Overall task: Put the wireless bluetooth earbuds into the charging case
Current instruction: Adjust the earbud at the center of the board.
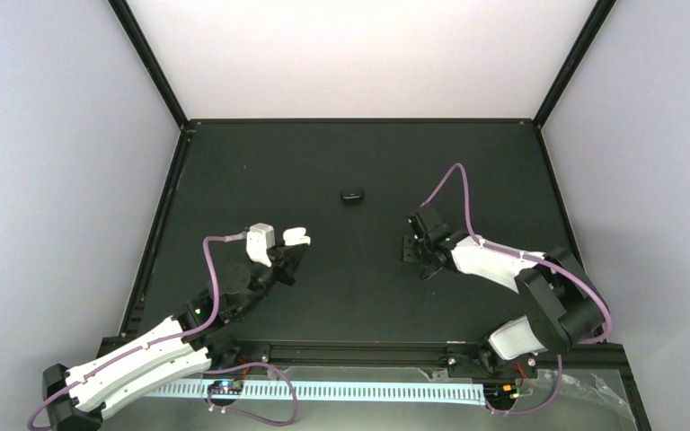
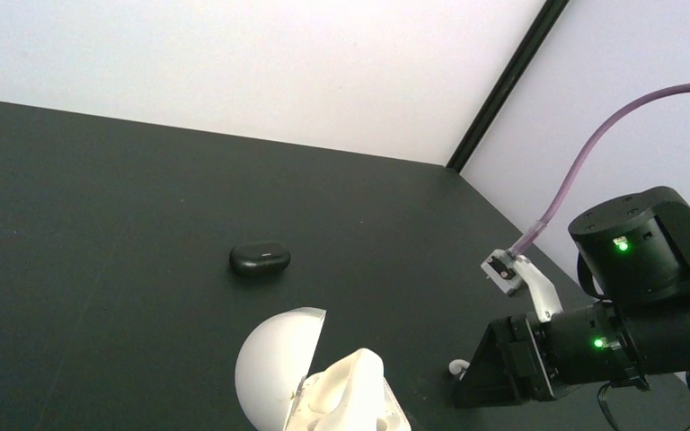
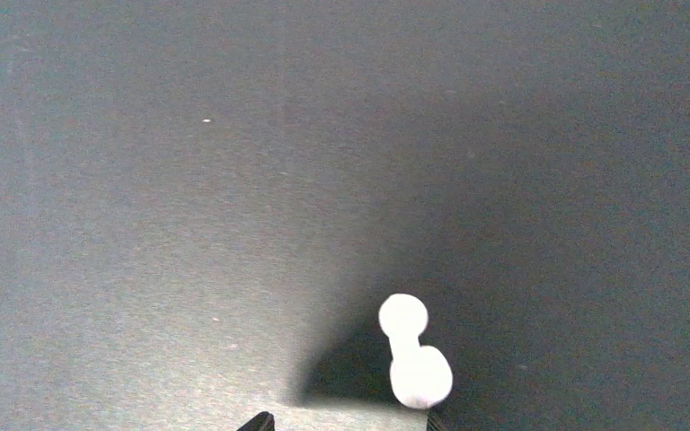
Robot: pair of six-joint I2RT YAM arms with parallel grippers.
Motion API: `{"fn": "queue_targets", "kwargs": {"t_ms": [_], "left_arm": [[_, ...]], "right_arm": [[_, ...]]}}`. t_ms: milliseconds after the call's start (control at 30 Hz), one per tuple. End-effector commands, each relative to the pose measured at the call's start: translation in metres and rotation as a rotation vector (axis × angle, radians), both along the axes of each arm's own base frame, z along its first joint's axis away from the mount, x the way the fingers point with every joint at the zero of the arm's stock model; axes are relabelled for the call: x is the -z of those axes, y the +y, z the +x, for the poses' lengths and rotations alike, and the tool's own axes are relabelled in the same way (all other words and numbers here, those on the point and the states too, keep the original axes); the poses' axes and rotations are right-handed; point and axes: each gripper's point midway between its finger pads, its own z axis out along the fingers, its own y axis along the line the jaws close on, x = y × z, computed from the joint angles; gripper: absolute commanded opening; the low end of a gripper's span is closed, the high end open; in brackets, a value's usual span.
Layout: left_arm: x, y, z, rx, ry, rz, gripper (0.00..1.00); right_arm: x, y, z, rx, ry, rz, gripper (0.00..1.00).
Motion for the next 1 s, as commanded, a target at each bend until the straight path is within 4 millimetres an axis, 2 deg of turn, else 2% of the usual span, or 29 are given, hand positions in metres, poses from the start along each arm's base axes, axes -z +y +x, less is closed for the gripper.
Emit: {"fn": "queue_targets", "kwargs": {"t_ms": [0, 233, 367, 467, 600, 833, 967], "left_arm": [[-0.005, 0.001, 0.002, -0.013, -0.022, 0.002, 0.02], [-0.007, 0.001, 0.002, -0.010, -0.029, -0.002, 0.02], [-0.007, 0.000, 0.002, -0.006, -0.027, -0.004, 0.02], [-0.008, 0.000, 0.002, -0.002, -0.027, -0.008, 0.02], [-0.008, 0.000, 0.001, -0.002, -0.029, -0.006, 0.01], [-0.007, 0.000, 0.001, -0.004, -0.025, -0.004, 0.02], [-0.007, 0.001, 0.002, -0.008, -0.026, -0.002, 0.02]], "right_arm": [[-0.001, -0.024, -0.004, 0.032, -0.011, -0.054, 0.44], [-0.037, -0.026, -0.001, 0.004, -0.086, -0.055, 0.44], [-0.046, -0.028, 0.008, 0.011, -0.108, -0.084, 0.44], [-0.050, -0.037, 0.018, 0.061, -0.126, -0.067, 0.44], [-0.043, -0.053, 0.032, 0.115, -0.118, -0.046, 0.41], [-0.021, -0.052, 0.043, 0.108, -0.071, -0.056, 0.38], [-0.017, -0.054, 0.046, 0.115, -0.068, -0.054, 0.37]]}}
